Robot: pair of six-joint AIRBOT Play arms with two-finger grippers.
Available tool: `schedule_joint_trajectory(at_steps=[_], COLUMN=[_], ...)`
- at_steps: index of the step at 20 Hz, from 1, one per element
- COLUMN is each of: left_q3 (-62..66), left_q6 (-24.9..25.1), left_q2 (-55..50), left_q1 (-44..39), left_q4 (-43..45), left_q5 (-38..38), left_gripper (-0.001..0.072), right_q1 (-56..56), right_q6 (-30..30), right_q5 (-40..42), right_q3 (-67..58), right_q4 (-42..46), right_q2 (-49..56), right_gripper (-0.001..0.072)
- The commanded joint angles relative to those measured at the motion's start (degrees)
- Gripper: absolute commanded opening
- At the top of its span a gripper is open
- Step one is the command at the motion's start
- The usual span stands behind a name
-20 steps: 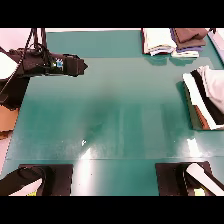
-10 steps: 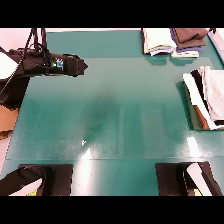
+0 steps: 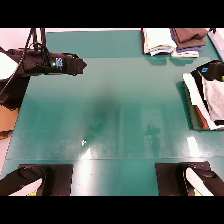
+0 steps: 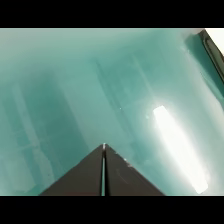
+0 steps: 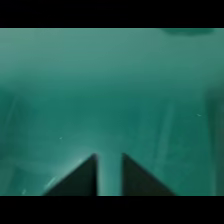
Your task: Fold the shirts.
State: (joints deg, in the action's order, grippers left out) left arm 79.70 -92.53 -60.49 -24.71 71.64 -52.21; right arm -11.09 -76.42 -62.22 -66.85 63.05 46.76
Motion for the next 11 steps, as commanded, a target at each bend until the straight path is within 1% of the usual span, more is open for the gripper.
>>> schedule_joint_trajectory(at_steps=[1,5,11], left_q3=[0.1,0.1,0.1], left_q6=[0.0,0.0,0.0], left_q2=[0.0,0.0,0.0], left_q1=[0.0,0.0,0.0], left_q4=[0.1,0.1,0.1], left_q5=[0.3,0.3,0.3], left_gripper=[0.0024,0.0024,0.0024], right_q1=[12.0,15.9,16.1], right_q6=[0.0,-0.1,-0.1], right_q5=[2.3,2.5,2.5], right_q3=[-0.1,-0.1,-0.1], right_q4=[6.2,6.0,6.0], right_q2=[0.0,0.0,0.0], right_gripper=[0.0014,0.0014,0.0014])
